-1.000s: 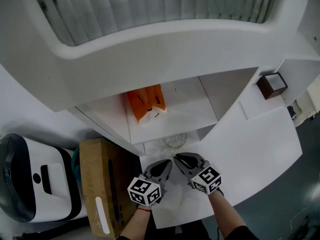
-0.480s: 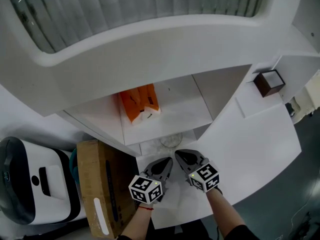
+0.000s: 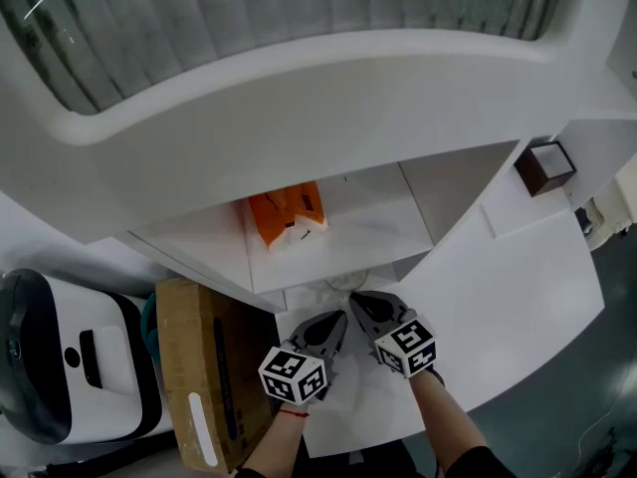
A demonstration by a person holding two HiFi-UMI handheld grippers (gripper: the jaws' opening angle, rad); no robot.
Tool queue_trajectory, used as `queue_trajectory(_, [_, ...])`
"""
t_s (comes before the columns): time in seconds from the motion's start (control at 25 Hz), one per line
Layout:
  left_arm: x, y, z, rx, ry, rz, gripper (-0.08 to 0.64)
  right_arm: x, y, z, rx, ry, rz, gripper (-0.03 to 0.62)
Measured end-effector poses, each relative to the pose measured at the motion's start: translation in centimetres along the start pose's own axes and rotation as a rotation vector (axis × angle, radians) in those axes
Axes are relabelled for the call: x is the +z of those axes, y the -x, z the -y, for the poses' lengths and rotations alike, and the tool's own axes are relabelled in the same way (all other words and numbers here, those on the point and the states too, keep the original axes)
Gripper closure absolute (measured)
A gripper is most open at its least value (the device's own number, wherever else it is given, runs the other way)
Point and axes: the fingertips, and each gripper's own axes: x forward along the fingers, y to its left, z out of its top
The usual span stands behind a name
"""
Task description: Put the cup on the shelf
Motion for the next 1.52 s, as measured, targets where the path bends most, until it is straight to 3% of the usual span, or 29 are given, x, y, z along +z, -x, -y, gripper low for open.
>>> queue_trajectory(0.72, [1.1,-1.3,-1.5,0.04,0.027,0.036,0.552,1.1,-1.5,1.4,-0.031,-0.044,0.027,0.589])
queue_trajectory(1.2, [0.4,-0.2,-0.7,0.05,0.032,0.035,0.552,0.9,0.0,-0.2,-0.016,-0.035,0.025,0.589])
queue_trajectory(1.52, [1.2,1.7,1.1,0.058,0.014,0.085,0.552,2.1,2.2,-2.4,0.009,-0.014,0.046,0.589])
